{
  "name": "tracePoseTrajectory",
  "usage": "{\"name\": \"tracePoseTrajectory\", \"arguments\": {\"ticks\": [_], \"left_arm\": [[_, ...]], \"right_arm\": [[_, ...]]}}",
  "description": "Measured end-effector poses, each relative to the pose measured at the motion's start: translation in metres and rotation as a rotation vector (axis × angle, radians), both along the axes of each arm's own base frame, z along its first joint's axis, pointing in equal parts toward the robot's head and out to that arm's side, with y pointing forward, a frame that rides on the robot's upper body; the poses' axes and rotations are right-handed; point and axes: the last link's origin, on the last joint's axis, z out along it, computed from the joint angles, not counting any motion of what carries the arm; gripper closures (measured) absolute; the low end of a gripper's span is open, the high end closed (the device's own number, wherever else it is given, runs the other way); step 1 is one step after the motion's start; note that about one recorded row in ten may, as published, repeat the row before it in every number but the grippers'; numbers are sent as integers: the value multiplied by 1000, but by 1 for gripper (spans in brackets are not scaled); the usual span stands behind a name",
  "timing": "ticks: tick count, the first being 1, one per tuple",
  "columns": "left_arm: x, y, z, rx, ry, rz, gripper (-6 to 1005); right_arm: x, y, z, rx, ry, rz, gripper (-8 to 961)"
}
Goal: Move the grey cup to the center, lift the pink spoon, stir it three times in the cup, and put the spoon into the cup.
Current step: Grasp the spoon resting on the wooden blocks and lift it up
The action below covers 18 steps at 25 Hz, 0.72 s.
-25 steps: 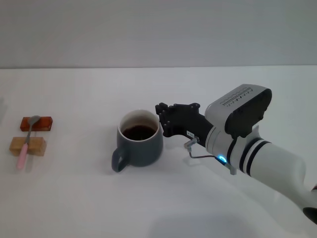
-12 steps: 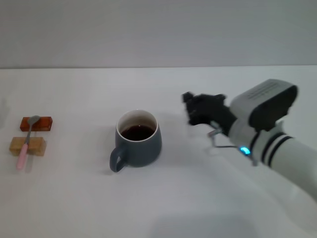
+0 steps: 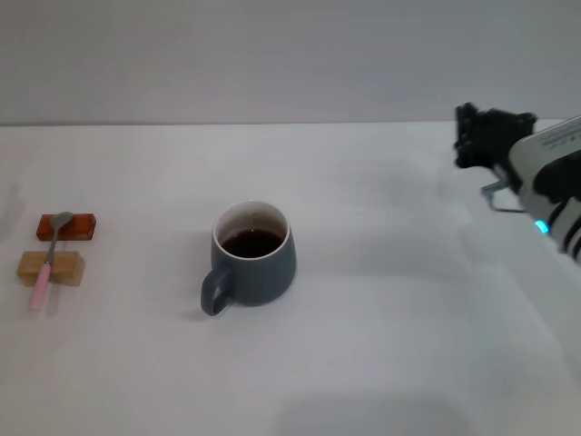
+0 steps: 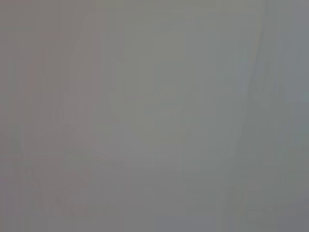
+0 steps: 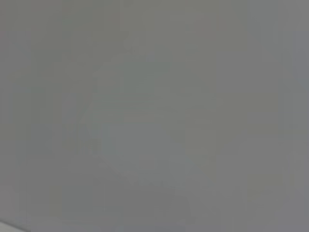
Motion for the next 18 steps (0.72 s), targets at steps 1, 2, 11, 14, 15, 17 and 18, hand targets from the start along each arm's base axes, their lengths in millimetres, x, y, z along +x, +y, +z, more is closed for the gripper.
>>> {"name": "tracePoseTrajectory", "arguments": {"ticks": [1,2,11,14,15,17,18], "left_arm": [[-1,0,2,8,-2,3,139],[-2,1,8,26,-5,11,139],[-13,-11,86,153,-240,-33,139],[-12,-13,97,141,-298,-70,140],[-3,-10,114,31,-428,-182,140],[9,-7,117,-73,-443,-258,140],[19,-7,117,-134,-417,-310,140]], "right_arm": [[3,2,4,11,-2,-8,902],[5,3,7,20,-1,-18,902],[17,6,24,105,66,-91,902],[19,6,26,117,77,-101,902],[19,5,27,121,80,-104,902],[20,6,28,126,83,-108,902],[20,6,28,128,84,-109,902]]}}
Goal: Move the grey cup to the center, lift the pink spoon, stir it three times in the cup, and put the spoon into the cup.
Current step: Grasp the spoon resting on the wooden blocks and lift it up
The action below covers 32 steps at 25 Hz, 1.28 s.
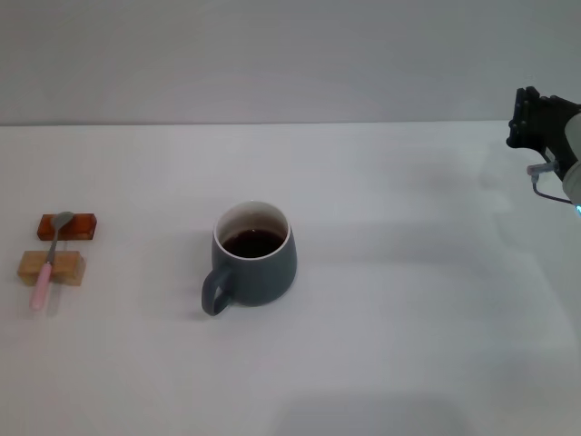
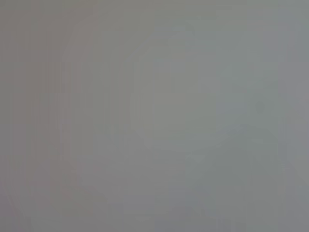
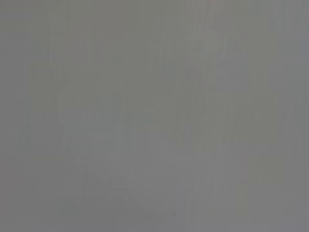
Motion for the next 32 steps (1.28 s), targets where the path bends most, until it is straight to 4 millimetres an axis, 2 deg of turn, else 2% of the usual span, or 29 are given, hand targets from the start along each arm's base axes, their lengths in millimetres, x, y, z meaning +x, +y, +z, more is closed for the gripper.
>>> {"name": "tracePoseTrajectory", "arguments": {"ticks": [3,4,5,11,14,15,16,18,19,21,32], "left_arm": [[29,0,-1,-93,128,-158,144],[29,0,-1,-93,128,-158,145],[48,-2,-5,-145,258,-230,147],[83,-6,-27,-206,642,-294,158],[92,-5,-37,-236,751,-299,163],[97,-2,-46,-270,873,-275,165],[97,2,-51,-286,945,-241,167],[96,4,-52,-290,976,-222,170],[92,12,-59,-289,1069,-148,172],[88,16,-61,-268,1128,-95,176],[70,37,-83,-20,1565,349,195]], "right_arm": [[-2,2,1,4,2,3,902],[-2,2,1,5,3,4,902],[-3,3,1,5,2,6,902],[-6,4,1,3,4,11,902],[-6,5,1,1,5,9,902],[-7,5,0,-1,5,9,902],[-8,6,0,-3,6,8,902],[-9,7,-1,-9,8,6,902],[-9,7,-1,-11,9,4,902],[-9,7,-2,-15,8,0,902],[-12,9,-4,-26,14,-8,902]]}}
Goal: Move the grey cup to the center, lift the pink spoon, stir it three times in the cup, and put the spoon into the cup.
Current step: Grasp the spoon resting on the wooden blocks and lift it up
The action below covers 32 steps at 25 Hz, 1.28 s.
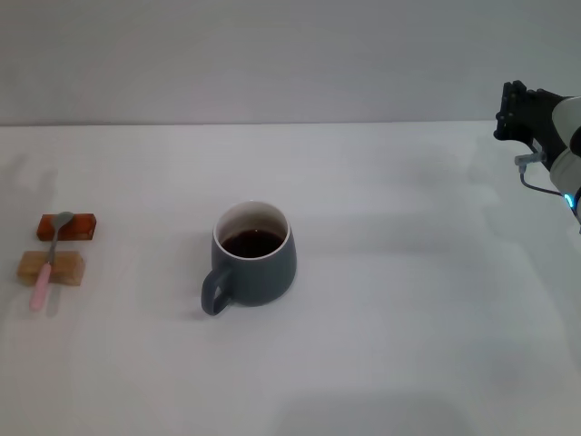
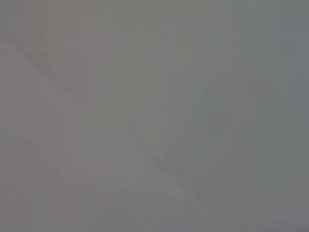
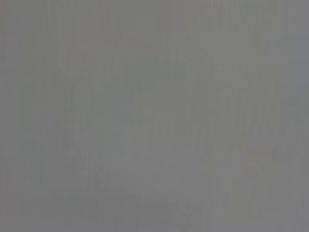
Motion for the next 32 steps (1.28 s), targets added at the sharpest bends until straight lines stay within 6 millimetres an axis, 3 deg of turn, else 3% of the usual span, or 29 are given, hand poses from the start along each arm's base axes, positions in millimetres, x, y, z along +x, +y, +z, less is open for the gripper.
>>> {"name": "tracePoseTrajectory", "arguments": {"ticks": [10,15,18,23,32], "left_arm": [[-7,13,-1,251,178,112,205],[-4,10,10,449,232,59,206],[-4,2,19,539,87,3,207],[-18,-10,31,638,-233,-53,371],[-53,-21,26,549,-777,-34,359]], "right_arm": [[-3,0,0,3,-2,10,903],[-4,-1,-1,2,-6,14,903],[-4,-1,-1,3,-5,15,903],[-3,-3,0,7,0,15,902],[-6,-2,4,5,-7,30,902]]}}
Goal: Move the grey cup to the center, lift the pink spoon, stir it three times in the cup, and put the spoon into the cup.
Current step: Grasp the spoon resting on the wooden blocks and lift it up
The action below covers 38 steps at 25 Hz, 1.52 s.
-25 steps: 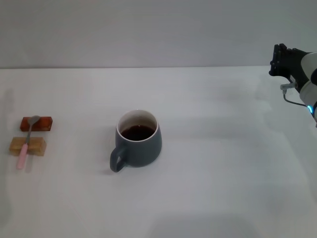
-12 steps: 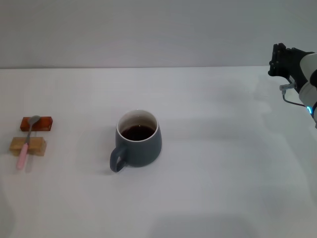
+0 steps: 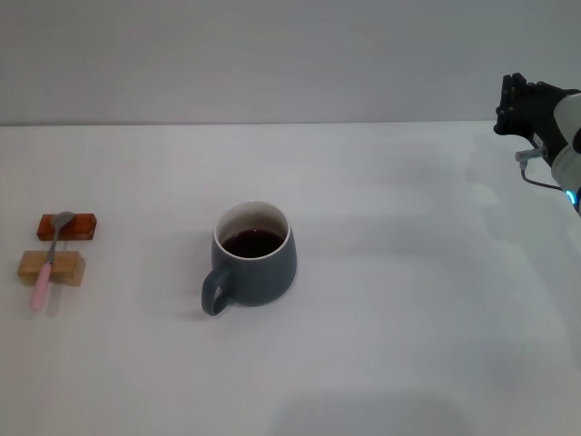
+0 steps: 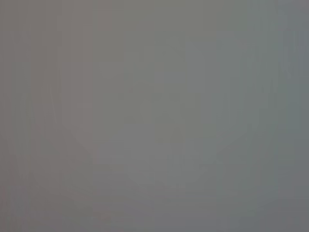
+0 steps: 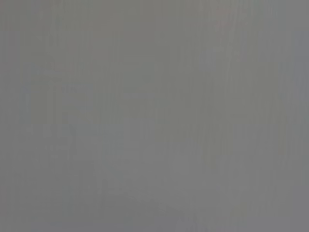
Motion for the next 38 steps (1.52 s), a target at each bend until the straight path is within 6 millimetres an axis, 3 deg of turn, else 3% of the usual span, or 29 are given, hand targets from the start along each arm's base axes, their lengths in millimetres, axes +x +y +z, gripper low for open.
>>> {"name": "tracePoseTrajectory", "arguments": {"ticks": [5,16,19,21,23,38], "left_arm": [[-3,-11,-20,-106,-84,-64,358],[-9,-58,-61,-243,-187,-47,359],[-8,-63,-76,-289,-203,-36,359],[-8,-63,-76,-289,-203,-36,359],[-2,-70,-101,-373,-223,-31,359],[8,-90,-132,-476,-268,-21,358]], "right_arm": [[-1,1,2,3,-7,5,903],[7,-1,14,89,-23,-27,902],[9,-1,19,107,-13,-38,902],[11,0,21,118,-7,-46,903],[12,0,23,125,-3,-51,903],[13,2,26,133,2,-59,903]]}}
